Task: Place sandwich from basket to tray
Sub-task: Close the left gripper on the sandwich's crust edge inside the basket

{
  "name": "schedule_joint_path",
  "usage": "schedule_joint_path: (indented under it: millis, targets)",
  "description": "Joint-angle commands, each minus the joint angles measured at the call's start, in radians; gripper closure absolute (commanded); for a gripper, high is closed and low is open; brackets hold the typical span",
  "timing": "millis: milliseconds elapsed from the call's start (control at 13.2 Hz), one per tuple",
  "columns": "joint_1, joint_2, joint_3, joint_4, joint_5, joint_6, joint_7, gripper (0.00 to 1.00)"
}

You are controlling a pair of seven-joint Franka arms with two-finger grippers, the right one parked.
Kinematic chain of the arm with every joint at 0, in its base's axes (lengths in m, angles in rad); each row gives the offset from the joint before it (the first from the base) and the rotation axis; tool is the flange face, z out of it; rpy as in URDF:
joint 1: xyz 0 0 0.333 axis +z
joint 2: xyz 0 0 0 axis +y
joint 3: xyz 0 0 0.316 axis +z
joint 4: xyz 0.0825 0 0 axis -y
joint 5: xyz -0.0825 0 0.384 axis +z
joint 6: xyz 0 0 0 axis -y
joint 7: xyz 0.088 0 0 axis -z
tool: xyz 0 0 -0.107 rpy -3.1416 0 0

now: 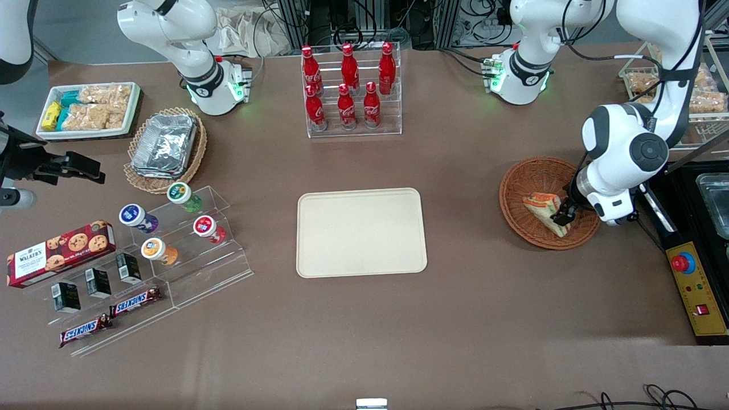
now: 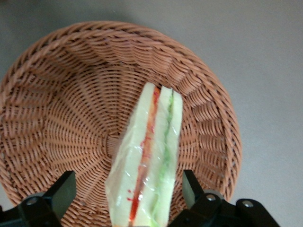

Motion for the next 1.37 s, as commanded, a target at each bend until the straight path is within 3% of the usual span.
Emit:
schedule_joint_path:
  millis: [0,303,379,455,607,986,1290]
  targets:
    - [-0.011,0.001,-0.028,-0.015,-0.001,0.044,-0.061,0.00]
    - [-0.012,0.032,-0.030,-0.024,0.002,0.073,-0.058,0.01]
    - [-0.012,0.052,-0.030,-0.021,0.003,0.087,-0.058,0.13]
    - [-0.012,0.069,-0.029,-0.023,0.006,0.110,-0.058,0.29]
    - [-0.012,0.099,-0.029,-0.023,0.012,0.148,-0.056,0.99]
    - [-0.012,0.051,-0.030,-0.015,0.020,0.124,-0.041,1.00]
    - [-0.009,-0.066,-0.029,0.046,0.040,-0.090,0.048,1.00]
